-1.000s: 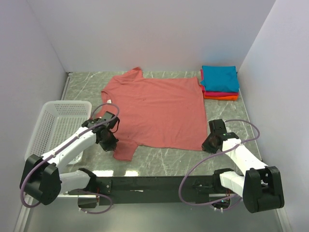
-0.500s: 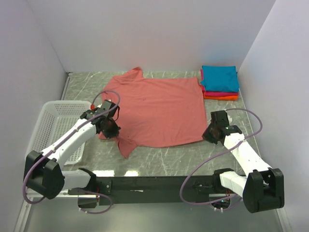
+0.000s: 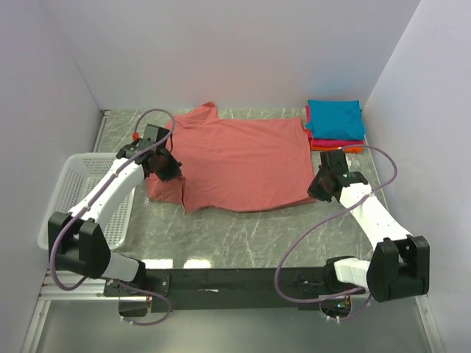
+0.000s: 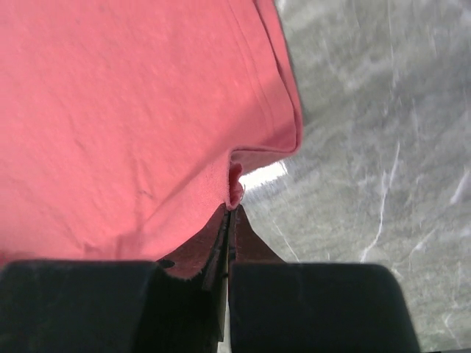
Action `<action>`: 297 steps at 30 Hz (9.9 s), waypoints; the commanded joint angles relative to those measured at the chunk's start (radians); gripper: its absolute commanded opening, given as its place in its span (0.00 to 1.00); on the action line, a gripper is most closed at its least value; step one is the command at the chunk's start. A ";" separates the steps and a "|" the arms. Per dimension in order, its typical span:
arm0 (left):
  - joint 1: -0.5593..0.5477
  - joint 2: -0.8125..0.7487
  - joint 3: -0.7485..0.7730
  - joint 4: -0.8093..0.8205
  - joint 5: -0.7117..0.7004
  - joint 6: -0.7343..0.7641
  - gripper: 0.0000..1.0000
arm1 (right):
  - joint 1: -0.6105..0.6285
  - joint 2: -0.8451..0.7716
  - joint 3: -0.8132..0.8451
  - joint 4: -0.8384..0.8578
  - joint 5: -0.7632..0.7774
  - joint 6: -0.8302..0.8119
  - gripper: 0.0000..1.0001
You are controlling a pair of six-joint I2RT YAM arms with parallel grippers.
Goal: Fold and stack the t-shirts
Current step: Fold the tshirt
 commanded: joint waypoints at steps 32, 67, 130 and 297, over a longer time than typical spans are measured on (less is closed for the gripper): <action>0.098 0.419 0.426 0.076 -0.075 0.034 0.01 | -0.039 0.355 0.383 0.084 0.097 -0.115 0.00; 0.063 0.482 0.218 0.259 0.078 0.046 0.95 | 0.022 0.484 0.278 0.250 -0.133 -0.089 0.82; 0.039 0.470 0.327 0.306 -0.121 0.253 0.99 | 0.021 0.509 0.371 0.188 -0.053 -0.141 0.82; -0.105 0.688 0.663 0.017 -0.489 0.246 0.01 | 0.025 0.877 0.908 0.022 0.152 -0.290 0.00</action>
